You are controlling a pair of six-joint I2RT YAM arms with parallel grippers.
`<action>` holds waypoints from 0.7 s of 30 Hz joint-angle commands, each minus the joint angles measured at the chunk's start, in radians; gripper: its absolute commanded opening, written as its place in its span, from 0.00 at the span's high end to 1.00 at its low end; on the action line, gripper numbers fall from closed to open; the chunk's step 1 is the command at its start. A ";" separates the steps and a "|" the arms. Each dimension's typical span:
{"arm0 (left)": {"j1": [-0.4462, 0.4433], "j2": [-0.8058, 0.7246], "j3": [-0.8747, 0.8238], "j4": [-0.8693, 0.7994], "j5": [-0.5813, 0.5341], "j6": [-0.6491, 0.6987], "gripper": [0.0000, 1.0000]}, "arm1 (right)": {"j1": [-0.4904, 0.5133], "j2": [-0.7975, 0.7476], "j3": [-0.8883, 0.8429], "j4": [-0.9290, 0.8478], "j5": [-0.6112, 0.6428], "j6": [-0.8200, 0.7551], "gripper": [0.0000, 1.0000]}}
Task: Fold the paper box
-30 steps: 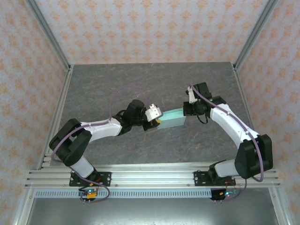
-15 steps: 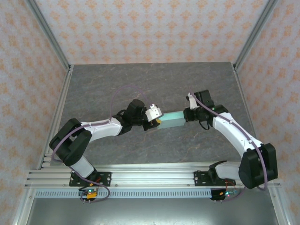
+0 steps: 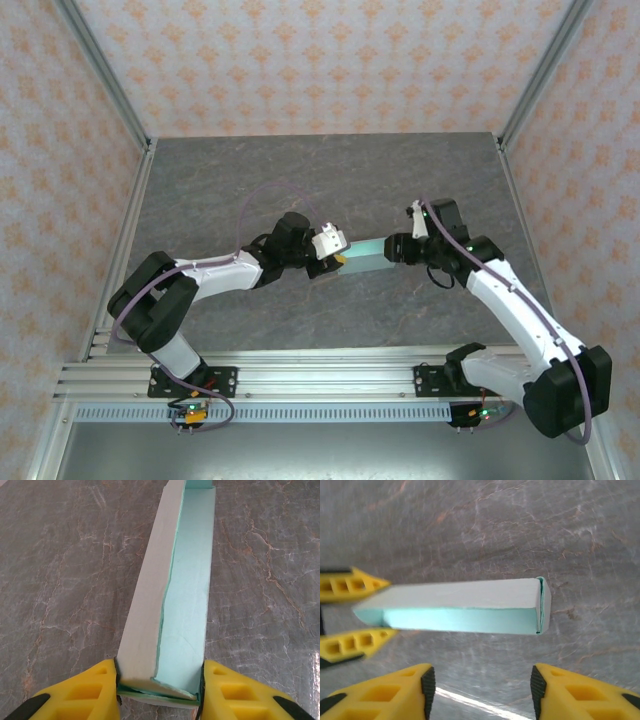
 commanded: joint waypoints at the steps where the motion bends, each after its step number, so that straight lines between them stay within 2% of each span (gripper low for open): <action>1: -0.013 0.028 0.011 -0.049 -0.015 0.017 0.69 | -0.001 0.036 0.074 -0.074 0.112 0.382 0.40; 4: -0.012 0.030 0.010 -0.048 -0.014 0.014 0.69 | 0.002 0.052 0.062 -0.037 0.113 0.682 0.38; 6: -0.013 0.029 0.006 -0.046 -0.012 0.011 0.69 | 0.008 0.029 -0.005 0.074 0.077 0.860 0.32; 9: -0.013 0.027 0.003 -0.043 -0.013 0.010 0.69 | 0.009 0.001 -0.092 0.205 0.051 1.057 0.31; 13: -0.012 0.023 -0.002 -0.041 -0.016 0.014 0.69 | 0.014 -0.011 -0.132 0.243 0.092 1.182 0.29; 17: -0.013 0.028 -0.004 -0.036 -0.013 0.012 0.69 | 0.014 0.006 -0.195 0.359 0.136 1.266 0.28; 21: -0.013 0.030 -0.001 -0.037 -0.010 0.012 0.69 | 0.013 0.076 -0.237 0.479 0.140 1.304 0.38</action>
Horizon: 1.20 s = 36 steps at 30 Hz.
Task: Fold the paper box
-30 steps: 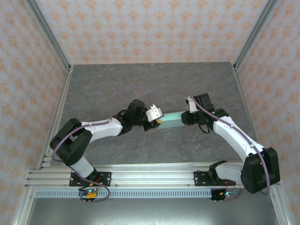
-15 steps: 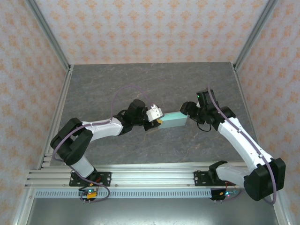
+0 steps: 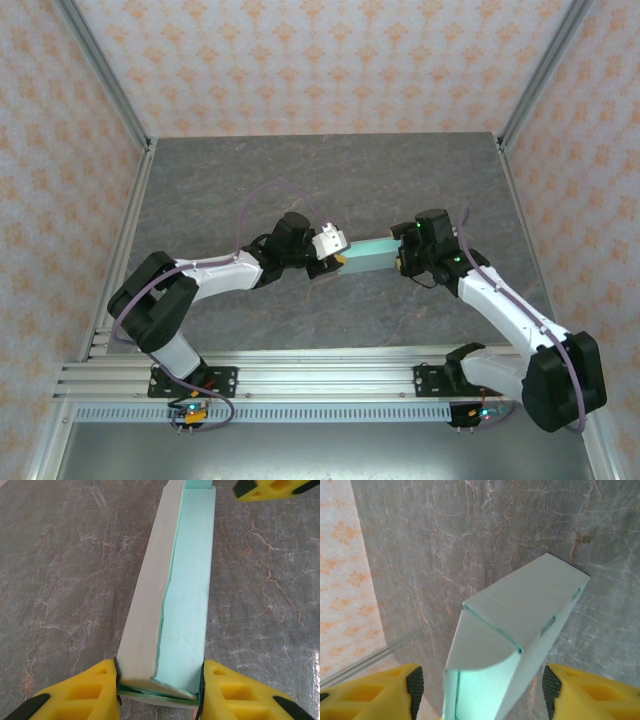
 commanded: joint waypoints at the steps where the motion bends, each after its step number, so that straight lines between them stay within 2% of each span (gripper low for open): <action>1: -0.012 0.030 0.002 -0.041 -0.009 0.014 0.69 | 0.005 0.058 -0.029 0.150 0.034 0.083 0.41; 5: -0.012 0.027 0.000 -0.038 -0.006 0.014 0.69 | 0.012 0.133 -0.051 0.202 0.025 0.090 0.45; 8: -0.010 0.030 -0.001 -0.029 0.006 0.005 0.68 | 0.017 0.133 -0.065 0.204 0.078 0.085 0.55; 11: -0.009 0.033 -0.004 -0.012 0.022 -0.007 0.65 | 0.020 0.132 -0.069 0.184 0.127 0.074 0.59; 20: 0.010 -0.014 -0.020 0.018 0.126 -0.031 0.52 | 0.019 0.168 -0.065 0.170 0.160 0.065 0.61; 24: 0.054 -0.067 -0.059 0.093 0.217 -0.100 0.46 | 0.019 0.182 -0.055 0.167 0.164 0.065 0.62; 27: 0.093 -0.118 -0.081 0.140 0.278 -0.162 0.45 | 0.019 0.194 -0.044 0.156 0.166 0.065 0.62; 32: 0.131 -0.190 -0.105 0.221 0.258 -0.268 0.44 | 0.019 0.209 -0.033 0.152 0.164 0.050 0.63; 36: 0.137 -0.192 -0.063 0.207 0.152 -0.359 0.43 | 0.020 0.211 -0.023 0.132 0.166 0.035 0.64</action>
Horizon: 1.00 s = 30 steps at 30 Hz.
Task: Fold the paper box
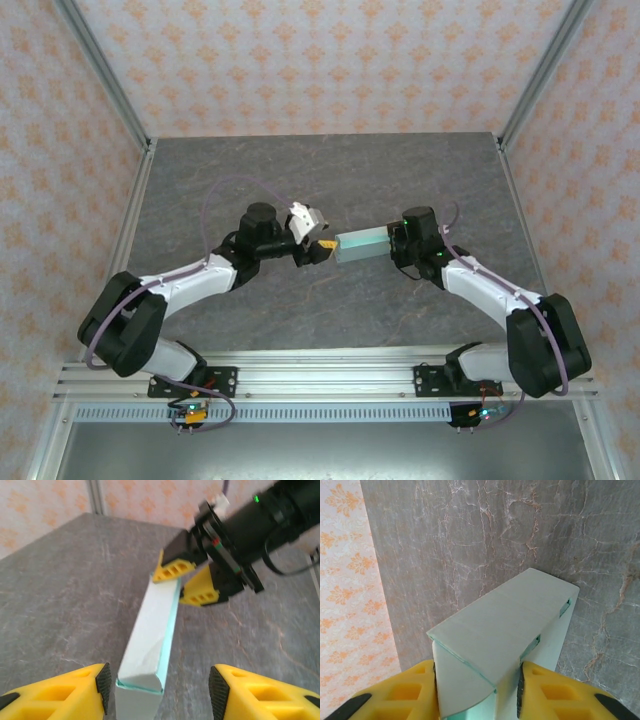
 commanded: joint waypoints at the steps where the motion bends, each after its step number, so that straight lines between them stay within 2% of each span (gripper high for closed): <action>1: 0.008 0.010 0.058 0.003 -0.082 -0.123 0.43 | -0.003 0.035 -0.002 -0.109 0.055 -0.024 0.64; 4: 0.003 0.078 0.130 -0.030 -0.143 -0.189 0.43 | -0.001 0.040 -0.002 -0.112 0.058 -0.024 0.64; 6: -0.019 0.121 0.168 -0.053 -0.190 -0.185 0.43 | -0.002 0.047 0.000 -0.110 0.057 -0.024 0.63; 12: -0.085 0.254 0.269 -0.150 -0.305 -0.120 0.43 | -0.003 0.057 0.003 -0.110 0.043 -0.024 0.63; 18: -0.151 0.323 0.281 -0.242 -0.476 0.009 0.44 | -0.002 0.053 0.007 -0.123 0.045 -0.028 0.63; 25: -0.163 0.356 0.221 -0.227 -0.545 0.040 0.44 | -0.006 0.049 0.079 -0.191 0.035 -0.075 0.52; 30: -0.161 0.375 0.214 -0.218 -0.569 0.043 0.44 | -0.043 -0.024 0.166 -0.302 0.000 -0.164 0.44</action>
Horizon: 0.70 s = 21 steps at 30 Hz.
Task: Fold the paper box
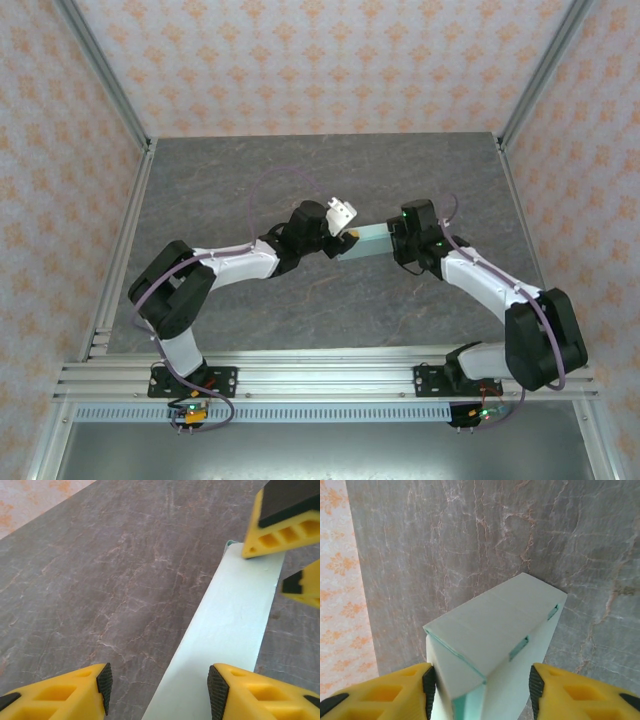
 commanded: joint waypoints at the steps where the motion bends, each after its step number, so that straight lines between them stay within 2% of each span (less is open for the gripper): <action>1: 0.002 0.060 -0.046 -0.097 -0.070 0.044 0.44 | -0.027 -0.072 0.082 -0.170 0.000 -0.103 0.44; 7: 0.018 0.066 -0.050 -0.066 -0.025 0.013 0.44 | -0.055 -0.084 0.145 -0.215 -0.070 -0.197 0.47; 13: 0.031 0.065 -0.039 -0.078 0.011 0.000 0.44 | -0.056 0.043 0.008 -0.051 -0.175 -0.113 0.51; 18: 0.053 0.063 -0.043 -0.085 0.051 -0.021 0.44 | -0.053 0.011 -0.091 0.002 -0.142 -0.032 0.56; 21: 0.054 0.067 -0.046 -0.081 0.050 -0.030 0.44 | -0.053 -0.023 -0.016 -0.074 -0.133 -0.065 0.54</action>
